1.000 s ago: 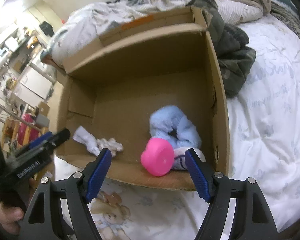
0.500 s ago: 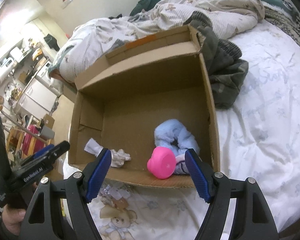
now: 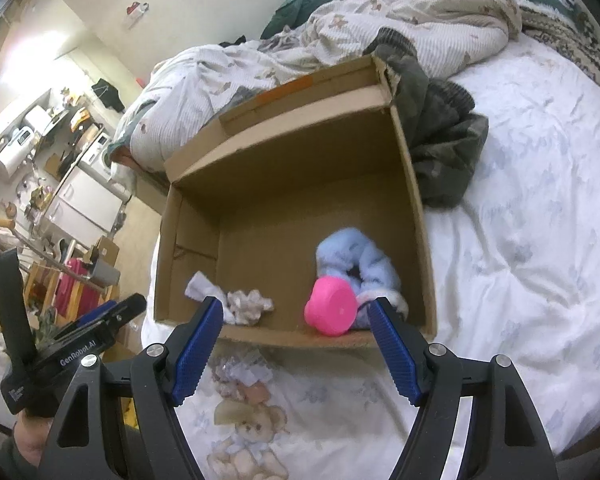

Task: Organize soft objects
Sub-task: 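Lift both open grippers out of the box and move back over the bed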

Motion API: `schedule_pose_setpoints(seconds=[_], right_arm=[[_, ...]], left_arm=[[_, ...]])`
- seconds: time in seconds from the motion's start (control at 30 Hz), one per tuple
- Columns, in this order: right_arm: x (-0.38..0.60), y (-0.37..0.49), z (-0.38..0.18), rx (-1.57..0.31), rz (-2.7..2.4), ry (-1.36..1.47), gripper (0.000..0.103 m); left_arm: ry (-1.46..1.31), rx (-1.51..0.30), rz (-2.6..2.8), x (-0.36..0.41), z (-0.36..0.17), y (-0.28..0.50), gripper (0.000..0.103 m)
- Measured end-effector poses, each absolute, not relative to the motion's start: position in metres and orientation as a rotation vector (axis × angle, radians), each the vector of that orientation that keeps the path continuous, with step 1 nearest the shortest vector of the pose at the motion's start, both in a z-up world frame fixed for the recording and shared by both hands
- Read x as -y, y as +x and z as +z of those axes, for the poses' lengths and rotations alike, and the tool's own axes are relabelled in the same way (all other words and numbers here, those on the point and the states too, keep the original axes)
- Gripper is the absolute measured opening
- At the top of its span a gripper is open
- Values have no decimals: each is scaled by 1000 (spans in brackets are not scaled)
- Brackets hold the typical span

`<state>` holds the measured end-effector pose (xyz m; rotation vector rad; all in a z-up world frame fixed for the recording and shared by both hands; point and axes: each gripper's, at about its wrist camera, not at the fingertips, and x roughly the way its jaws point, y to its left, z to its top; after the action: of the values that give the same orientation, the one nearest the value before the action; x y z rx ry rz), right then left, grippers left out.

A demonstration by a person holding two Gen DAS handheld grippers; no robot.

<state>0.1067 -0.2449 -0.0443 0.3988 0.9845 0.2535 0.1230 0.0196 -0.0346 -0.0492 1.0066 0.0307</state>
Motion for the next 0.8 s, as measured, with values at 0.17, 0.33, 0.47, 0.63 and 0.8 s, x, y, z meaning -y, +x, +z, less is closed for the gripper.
schedule_pose_setpoints(seconds=[0.17,0.33,0.47,0.63,0.8], right_arm=[[235,97,-53,-1030,299,424,80],[219,95,-61,-1072,341,404,80],[208,95,-68,-1110,358,376,80],[198,100,-77,-1162,364,368,80],[187,103,-83,-1189,390,346,80]], left_arm=[[-40,-1016,62,-31,-40,116,68],[-64,-1040,87,-42,-45,113,68],[-56,-1048,105,-44,-49,113,68],[-56,-1057,103,-44,-50,114,68],[-68,-1069,114,-50,-52,114,68]])
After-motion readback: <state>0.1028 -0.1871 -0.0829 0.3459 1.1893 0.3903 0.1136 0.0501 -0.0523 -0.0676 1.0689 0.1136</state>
